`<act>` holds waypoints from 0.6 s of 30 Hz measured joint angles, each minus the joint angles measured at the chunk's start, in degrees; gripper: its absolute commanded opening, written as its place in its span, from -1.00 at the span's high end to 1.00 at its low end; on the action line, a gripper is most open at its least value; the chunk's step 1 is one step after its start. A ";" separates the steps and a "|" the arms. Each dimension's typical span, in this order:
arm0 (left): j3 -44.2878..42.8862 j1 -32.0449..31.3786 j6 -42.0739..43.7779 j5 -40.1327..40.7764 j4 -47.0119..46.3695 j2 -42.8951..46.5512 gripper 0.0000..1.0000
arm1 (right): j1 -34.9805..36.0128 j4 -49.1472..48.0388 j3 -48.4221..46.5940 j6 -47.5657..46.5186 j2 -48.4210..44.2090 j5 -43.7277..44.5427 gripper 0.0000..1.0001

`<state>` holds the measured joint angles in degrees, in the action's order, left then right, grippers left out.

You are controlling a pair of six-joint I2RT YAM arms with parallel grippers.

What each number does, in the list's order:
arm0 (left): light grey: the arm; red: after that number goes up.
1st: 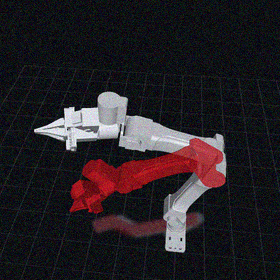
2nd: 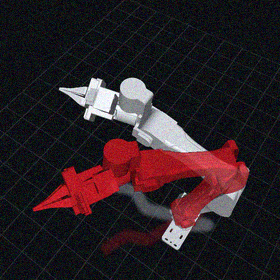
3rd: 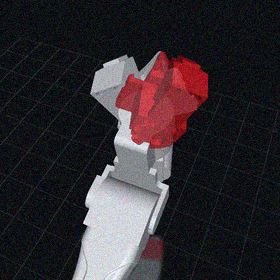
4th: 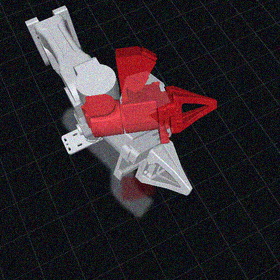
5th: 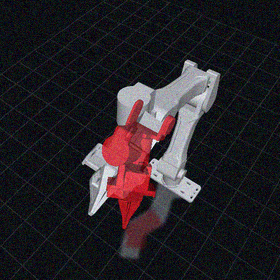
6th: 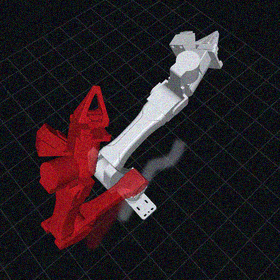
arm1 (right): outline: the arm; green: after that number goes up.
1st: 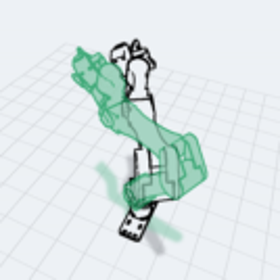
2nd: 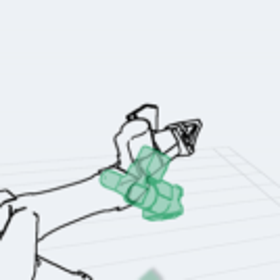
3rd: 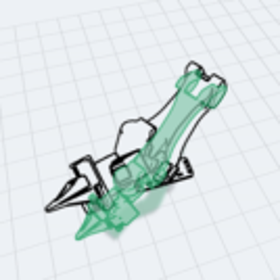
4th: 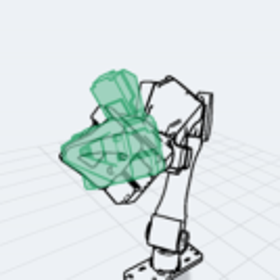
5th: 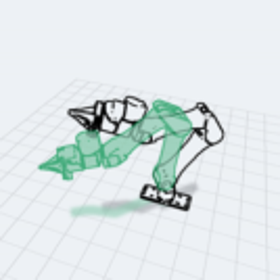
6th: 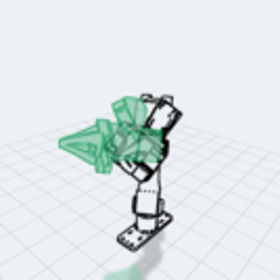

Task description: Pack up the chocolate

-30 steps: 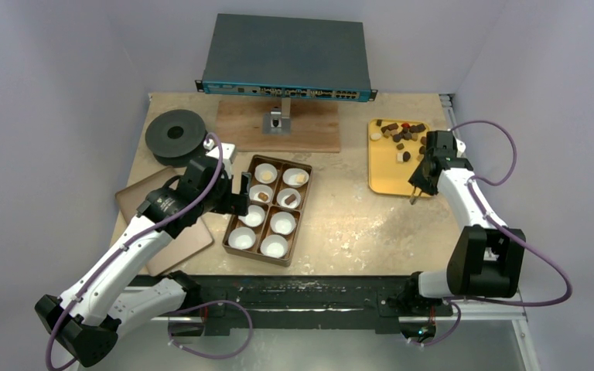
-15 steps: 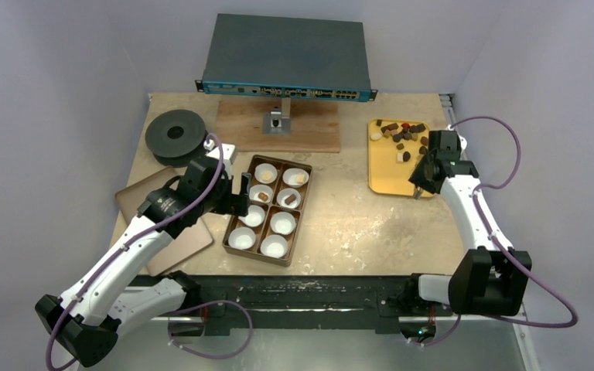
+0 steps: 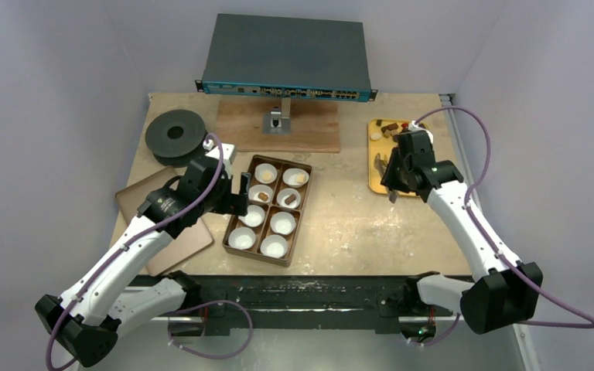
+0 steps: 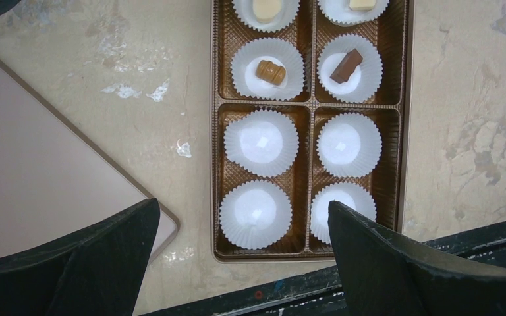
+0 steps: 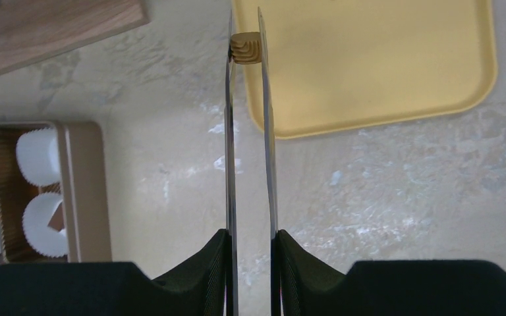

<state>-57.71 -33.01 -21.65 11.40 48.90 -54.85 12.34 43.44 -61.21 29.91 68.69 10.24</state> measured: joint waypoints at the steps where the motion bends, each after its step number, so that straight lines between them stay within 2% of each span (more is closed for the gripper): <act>1: 0.00 0.00 0.00 0.24 0.00 0.00 -1.00 | 1.64 0.37 -0.63 0.61 -0.17 -0.44 0.47; 10: 0.00 0.00 -0.04 3.02 0.02 0.00 -1.00 | 15.32 2.58 -5.90 3.96 0.31 -1.25 0.47; 18: 0.00 0.02 -0.24 6.25 0.13 -0.02 -1.00 | 28.59 2.19 -12.31 6.10 6.43 -1.01 0.47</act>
<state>-57.71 -32.99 -21.89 17.65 49.04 -54.87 40.93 45.63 -73.52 36.01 75.11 9.23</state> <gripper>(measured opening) 0.998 0.323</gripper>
